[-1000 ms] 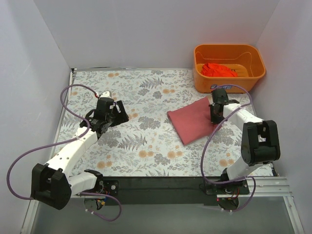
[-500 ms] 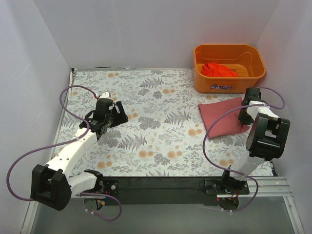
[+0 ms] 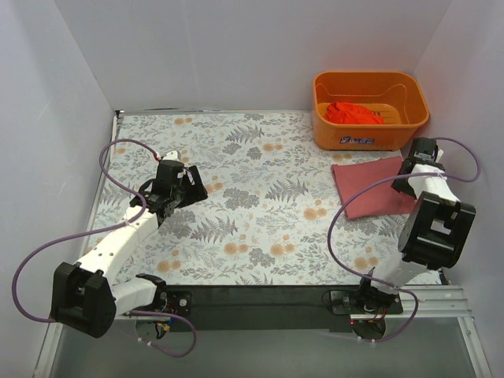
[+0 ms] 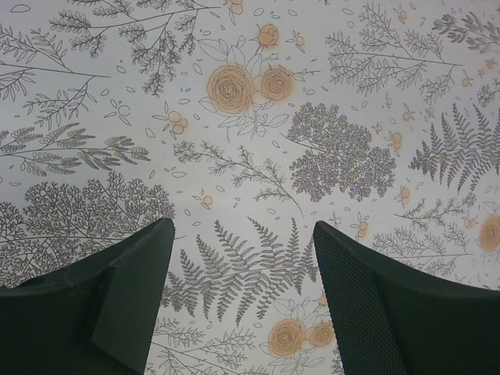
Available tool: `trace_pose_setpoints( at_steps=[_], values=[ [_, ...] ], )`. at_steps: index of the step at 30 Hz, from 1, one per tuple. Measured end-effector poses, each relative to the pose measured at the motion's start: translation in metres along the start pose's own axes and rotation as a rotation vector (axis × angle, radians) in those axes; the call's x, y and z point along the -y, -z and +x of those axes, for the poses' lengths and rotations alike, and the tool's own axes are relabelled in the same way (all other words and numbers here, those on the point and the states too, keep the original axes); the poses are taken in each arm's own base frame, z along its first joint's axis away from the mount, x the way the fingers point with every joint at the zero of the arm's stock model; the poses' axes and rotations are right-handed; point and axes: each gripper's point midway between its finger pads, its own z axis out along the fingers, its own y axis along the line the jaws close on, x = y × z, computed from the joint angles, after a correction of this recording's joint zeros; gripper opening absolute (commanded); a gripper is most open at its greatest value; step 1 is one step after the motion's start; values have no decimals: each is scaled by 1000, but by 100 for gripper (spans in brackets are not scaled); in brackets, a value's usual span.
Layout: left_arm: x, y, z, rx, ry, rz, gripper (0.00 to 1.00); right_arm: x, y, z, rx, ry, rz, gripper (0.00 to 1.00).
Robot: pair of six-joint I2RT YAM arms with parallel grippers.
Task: Fold and stack the t-shirts
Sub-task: Neatly place the folded tshirt to the corner, then reset both grippers
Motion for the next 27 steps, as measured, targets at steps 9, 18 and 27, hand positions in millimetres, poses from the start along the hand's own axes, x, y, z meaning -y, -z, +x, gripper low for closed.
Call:
trace_pose_setpoints(
  at_steps=[9, 18, 27],
  values=[
    [-1, 1, 2, 2, 0, 1, 70, -16, 76, 7, 203, -261, -239, 70],
    [-2, 3, 2, 7, 1, 4, 69, -56, 57, 95, 60, -585, -474, 60],
    [-1, 5, 0, 15, 2, 8, 69, -79, 45, 79, 81, -736, -603, 59]
  ],
)
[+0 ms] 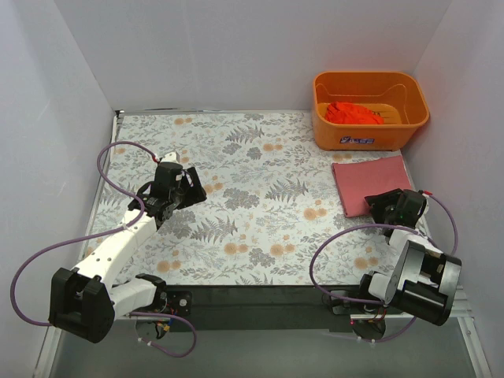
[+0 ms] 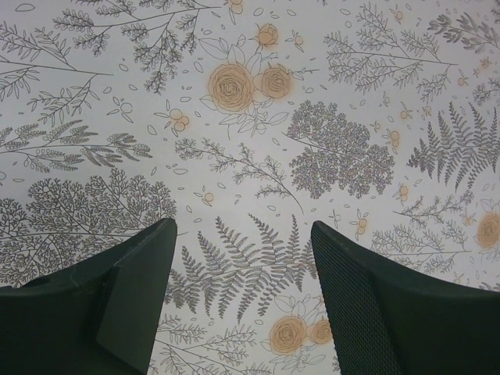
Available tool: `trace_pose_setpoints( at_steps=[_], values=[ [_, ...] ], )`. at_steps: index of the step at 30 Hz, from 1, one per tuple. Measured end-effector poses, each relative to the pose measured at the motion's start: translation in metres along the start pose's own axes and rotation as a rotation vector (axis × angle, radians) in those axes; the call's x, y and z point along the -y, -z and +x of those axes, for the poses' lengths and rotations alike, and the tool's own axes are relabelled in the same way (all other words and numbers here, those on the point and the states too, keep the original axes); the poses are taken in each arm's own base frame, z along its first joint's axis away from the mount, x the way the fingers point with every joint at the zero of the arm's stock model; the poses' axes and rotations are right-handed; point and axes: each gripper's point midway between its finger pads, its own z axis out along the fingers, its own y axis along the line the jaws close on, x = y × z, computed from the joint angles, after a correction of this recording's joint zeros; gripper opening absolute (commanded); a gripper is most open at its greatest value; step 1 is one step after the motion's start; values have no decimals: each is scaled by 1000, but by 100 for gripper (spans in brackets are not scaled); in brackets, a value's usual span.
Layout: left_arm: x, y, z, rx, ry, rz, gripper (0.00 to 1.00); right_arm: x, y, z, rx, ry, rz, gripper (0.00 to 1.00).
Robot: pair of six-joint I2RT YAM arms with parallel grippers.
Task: Fold and stack the t-shirts
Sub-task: Reset both grippers
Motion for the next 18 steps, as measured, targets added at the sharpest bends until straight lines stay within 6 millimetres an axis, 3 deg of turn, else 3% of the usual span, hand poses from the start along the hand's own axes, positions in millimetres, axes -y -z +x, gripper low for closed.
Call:
trace_pose_setpoints(
  at_steps=[8, 18],
  values=[
    [0, 0, 0, 1, -1, 1, 68, -4, -21, 1, -13, -33, -49, 54],
    [-1, -1, 1, -1, -3, -1, 68, -29, -45, -16, -47, 38, -97, 58]
  ],
)
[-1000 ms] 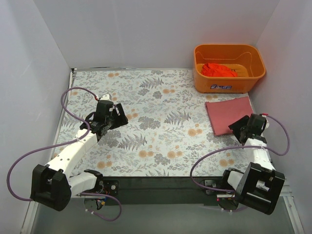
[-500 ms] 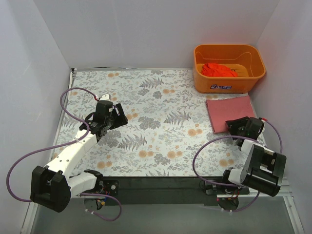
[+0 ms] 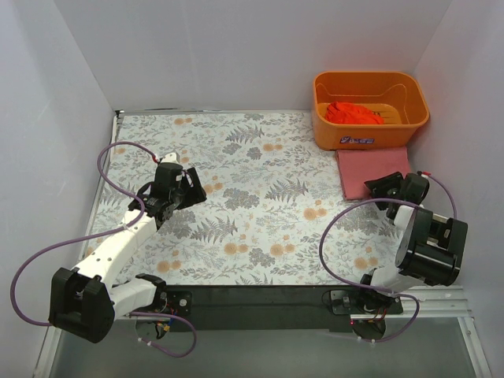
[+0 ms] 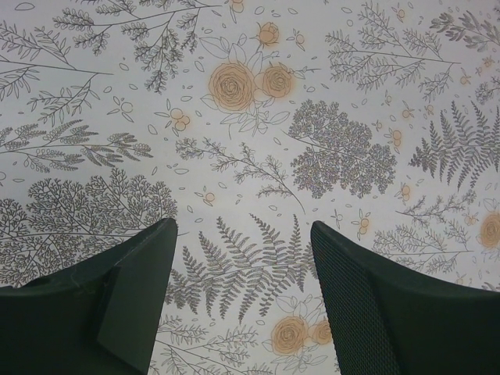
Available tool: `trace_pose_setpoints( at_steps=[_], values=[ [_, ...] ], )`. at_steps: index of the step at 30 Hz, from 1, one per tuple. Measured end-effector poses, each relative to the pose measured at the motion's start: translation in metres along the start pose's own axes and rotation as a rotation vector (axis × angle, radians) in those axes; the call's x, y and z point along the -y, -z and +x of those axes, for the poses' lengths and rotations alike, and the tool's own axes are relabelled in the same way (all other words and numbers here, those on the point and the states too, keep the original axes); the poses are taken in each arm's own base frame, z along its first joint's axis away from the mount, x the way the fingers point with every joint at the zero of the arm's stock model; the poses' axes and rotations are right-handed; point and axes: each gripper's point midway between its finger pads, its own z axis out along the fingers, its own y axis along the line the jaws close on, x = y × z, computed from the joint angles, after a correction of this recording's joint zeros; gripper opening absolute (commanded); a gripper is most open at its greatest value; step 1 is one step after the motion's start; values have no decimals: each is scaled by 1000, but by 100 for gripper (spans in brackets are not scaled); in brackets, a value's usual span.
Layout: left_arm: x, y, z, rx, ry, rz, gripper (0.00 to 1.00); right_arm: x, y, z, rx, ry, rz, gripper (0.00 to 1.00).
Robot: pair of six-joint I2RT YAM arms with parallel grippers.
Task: Fold and stack the t-shirts
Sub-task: Reset both grippers
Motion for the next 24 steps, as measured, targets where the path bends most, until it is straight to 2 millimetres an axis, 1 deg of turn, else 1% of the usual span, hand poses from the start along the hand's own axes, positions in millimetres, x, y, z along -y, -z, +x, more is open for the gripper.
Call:
trace_pose_setpoints(
  at_steps=[3, 6, 8, 9, 12, 13, 14, 15, 17, 18, 20, 21, 24],
  values=[
    [0, 0, 0, 0, 0, 0, 68, -10, -1, -7, -13, 63, -17, 61],
    [0, 0, 0, 0, 0, 0, 68, -19, 1, -14, -27, 141, -25, 63],
    [0, 0, 0, 1, 0, 0, 69, -23, 11, -15, -32, 192, -24, 64],
    [0, 0, 0, 1, 0, -1, 70, -25, 19, -15, -34, 221, -22, 65],
    [0, 2, -2, 9, 5, 0, 72, -36, 47, -20, -22, 302, -15, 68],
    [0, 3, -3, 14, 7, 0, 73, -45, 61, -26, 0, 344, -19, 68],
    [0, 4, -4, 20, 13, 2, 73, -54, 75, -32, 25, 380, -24, 72],
    [0, 6, -5, 25, 18, 1, 73, -62, 86, -38, 52, 408, -32, 73],
    [0, 13, -8, 39, 31, -3, 73, -86, 117, -50, 137, 482, -60, 74],
    [0, 18, -11, 47, 40, -4, 73, -99, 133, -53, 176, 512, -84, 75],
    [4, 32, -23, 77, 58, 4, 74, -124, 160, -54, 235, 573, -135, 79],
    [7, 41, -32, 104, 68, 14, 74, -134, 172, -52, 251, 603, -152, 81],
    [14, 77, -62, 215, 101, 47, 76, -165, 204, -48, 304, 689, -203, 87]
  ],
)
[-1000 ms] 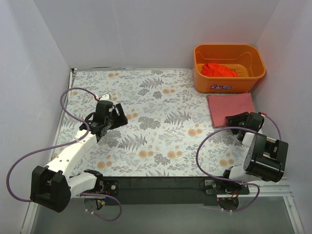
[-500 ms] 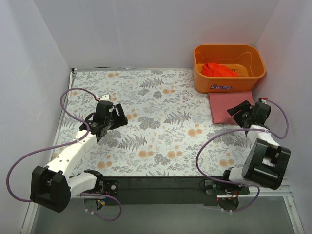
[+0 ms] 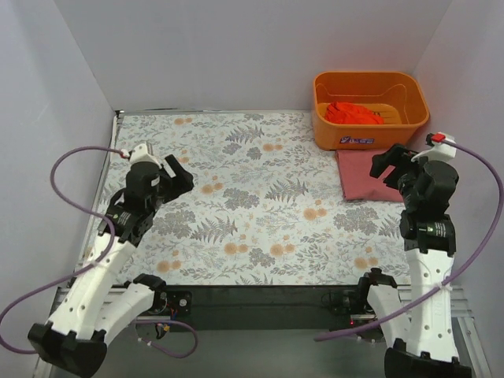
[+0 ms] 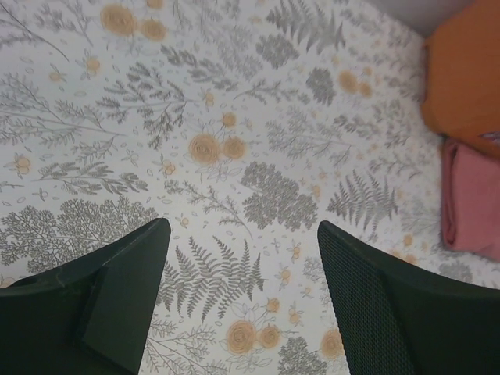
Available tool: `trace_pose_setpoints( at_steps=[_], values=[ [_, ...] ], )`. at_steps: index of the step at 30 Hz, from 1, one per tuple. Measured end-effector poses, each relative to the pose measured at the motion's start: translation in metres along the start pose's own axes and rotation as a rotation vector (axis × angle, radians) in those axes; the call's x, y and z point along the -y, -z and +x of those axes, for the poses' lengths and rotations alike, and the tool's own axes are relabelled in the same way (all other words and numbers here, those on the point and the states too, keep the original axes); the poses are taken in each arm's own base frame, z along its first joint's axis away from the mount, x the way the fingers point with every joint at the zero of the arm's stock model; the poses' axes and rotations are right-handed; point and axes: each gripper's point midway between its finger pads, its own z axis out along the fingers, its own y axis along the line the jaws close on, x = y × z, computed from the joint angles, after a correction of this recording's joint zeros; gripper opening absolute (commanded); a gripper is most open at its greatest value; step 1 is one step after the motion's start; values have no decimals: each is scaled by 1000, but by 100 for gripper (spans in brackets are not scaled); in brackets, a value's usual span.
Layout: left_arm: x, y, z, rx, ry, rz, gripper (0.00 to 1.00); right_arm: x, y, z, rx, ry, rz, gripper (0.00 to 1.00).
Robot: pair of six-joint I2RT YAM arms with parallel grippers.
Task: Fold and stack the t-shirts
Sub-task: Reset both grippers
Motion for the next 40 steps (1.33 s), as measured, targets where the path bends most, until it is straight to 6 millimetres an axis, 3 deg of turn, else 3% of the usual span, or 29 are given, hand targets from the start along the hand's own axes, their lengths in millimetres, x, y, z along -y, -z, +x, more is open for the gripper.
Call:
trace_pose_setpoints(
  at_steps=[4, 5, 8, 12, 21, 30, 40],
  values=[
    [1, 44, -35, 155, 43, 34, 79, -19, 28, -8, 49, 90, -31, 92],
    [-2, 55, -40, 190, 53, 39, 80, -21, 36, -9, 61, 107, -33, 97],
    [-10, 86, -54, 300, 85, 62, 84, -20, 58, -12, 115, 149, -31, 98],
    [-25, 106, -54, 388, 114, 74, 87, -10, 86, -13, 214, 169, -19, 98],
    [-45, 94, -32, 411, 126, 48, 88, 19, 91, 25, 249, 213, 35, 98],
    [-53, 79, -18, 383, 116, 25, 88, 15, 92, 20, 289, 229, 12, 98],
    [-57, 69, -8, 375, 113, 20, 88, 14, 84, 27, 275, 234, 4, 98]
  ],
)
